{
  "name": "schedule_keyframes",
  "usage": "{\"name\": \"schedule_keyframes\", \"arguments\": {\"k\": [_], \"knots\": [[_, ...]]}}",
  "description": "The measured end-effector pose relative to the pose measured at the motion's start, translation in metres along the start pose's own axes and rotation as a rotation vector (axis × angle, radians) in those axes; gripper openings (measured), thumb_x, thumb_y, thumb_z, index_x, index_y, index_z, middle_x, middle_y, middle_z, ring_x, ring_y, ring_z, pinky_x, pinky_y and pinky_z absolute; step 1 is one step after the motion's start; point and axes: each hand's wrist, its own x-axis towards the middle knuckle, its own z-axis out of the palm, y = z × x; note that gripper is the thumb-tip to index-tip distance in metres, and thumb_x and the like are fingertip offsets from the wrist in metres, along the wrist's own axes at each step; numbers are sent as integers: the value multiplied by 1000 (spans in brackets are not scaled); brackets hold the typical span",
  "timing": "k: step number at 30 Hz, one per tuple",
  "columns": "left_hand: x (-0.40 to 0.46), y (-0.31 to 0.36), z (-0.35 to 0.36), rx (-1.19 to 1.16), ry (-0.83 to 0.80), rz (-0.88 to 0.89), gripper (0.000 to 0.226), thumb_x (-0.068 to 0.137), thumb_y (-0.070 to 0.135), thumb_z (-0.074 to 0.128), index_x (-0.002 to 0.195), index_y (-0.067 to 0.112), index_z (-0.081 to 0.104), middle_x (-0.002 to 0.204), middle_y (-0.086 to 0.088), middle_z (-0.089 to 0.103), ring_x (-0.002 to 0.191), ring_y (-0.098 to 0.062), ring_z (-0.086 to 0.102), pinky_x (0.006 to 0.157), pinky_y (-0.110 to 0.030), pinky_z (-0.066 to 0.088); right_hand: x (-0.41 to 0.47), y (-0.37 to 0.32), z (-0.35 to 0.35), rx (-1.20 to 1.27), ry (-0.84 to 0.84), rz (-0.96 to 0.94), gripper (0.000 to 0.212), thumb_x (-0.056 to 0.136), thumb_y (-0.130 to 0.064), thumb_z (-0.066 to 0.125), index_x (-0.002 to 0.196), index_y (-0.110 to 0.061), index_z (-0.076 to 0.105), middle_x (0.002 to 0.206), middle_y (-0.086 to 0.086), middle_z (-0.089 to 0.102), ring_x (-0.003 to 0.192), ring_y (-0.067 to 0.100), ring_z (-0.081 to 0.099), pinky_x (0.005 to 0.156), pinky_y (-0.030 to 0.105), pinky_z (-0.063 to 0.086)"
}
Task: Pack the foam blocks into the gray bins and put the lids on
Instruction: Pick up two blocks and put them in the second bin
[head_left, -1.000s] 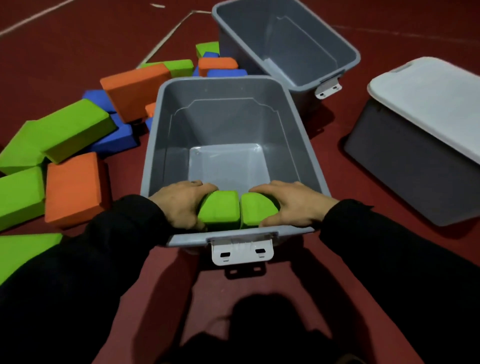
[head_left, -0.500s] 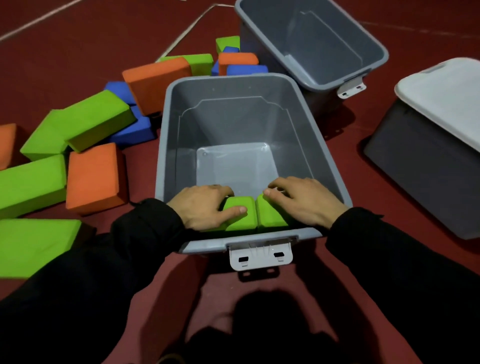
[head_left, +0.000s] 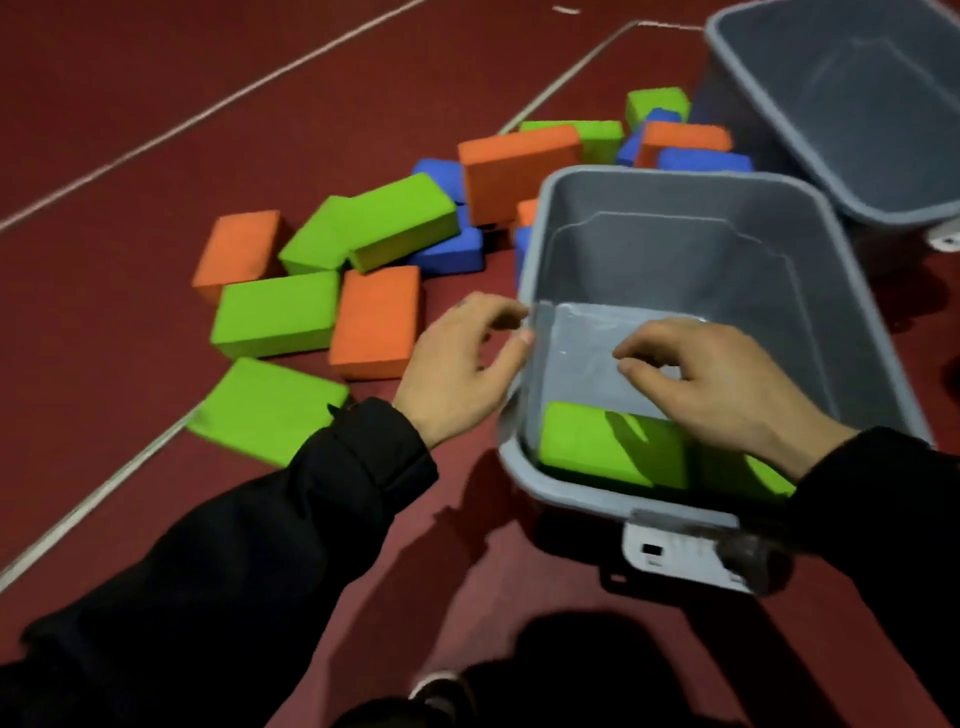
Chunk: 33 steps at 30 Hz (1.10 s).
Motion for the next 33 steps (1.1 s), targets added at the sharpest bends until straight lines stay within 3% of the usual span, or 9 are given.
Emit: {"name": "schedule_keyframes", "arguments": {"k": [7,12,14,18,21,24,27,30,33], "knots": [[-79,-148,-73,-1,288,-817,24,94,28,68,106,7,63,102,-12,66,98,-30,62,79,-33,42,90,-139,75,-88,-211,-256,35,84,-52,47,105,-32,66,101,-7,69,98,22,67,84,43,55],[-124,-229,-74,-109,325,-1466,72,90,45,71,134,-9,51,138,-31,51,134,-43,44,106,-40,37,146,-176,149,-27,-360,20,32,90,-42,61,119,-30,65,122,2,71,116,29,64,96,41,52],[-133,-245,-66,-221,282,-1636,97,80,63,70,141,-8,44,143,-29,50,133,-43,46,108,-42,39,171,-173,178,101,-351,235,37,93,-38,62,127,-24,64,132,7,66,123,32,60,103,40,49],[-141,-269,-41,-534,314,-1631,75,75,72,68,108,5,66,120,-17,66,106,-35,65,96,-43,52,199,-162,238,315,-348,525,42,96,-35,60,131,-12,59,130,8,63,122,31,58,93,32,45],[-142,-286,-25,-426,249,-1716,118,55,89,63,134,1,56,139,-20,57,126,-40,54,107,-50,46,213,-149,281,485,-298,703,51,98,-36,57,137,-5,53,123,8,60,119,30,59,91,31,46],[-145,-283,-14,-354,306,-1676,106,82,67,68,154,2,27,158,-26,31,149,-38,26,119,-43,29,234,-138,325,706,-221,887,84,87,-60,61,147,-3,43,137,14,58,123,33,59,105,45,50],[-157,-281,-1,-347,414,-1536,89,85,53,74,151,12,29,149,-23,41,143,-38,33,116,-42,31,256,-124,371,861,-127,1067,119,58,-87,59,147,-11,42,147,14,50,131,35,51,111,51,44],[-162,-283,11,-409,456,-1380,65,90,32,75,130,19,25,128,-17,52,116,-32,55,91,-32,45,260,-147,362,821,-49,1155,93,82,-71,67,151,-15,37,149,17,36,138,38,40,113,46,36],[-159,-281,12,-490,464,-1298,65,90,26,77,124,25,22,115,-13,52,101,-25,56,78,-28,48,259,-145,371,875,83,1134,77,82,-60,76,139,-20,45,139,14,45,126,35,49,107,42,40]]}}
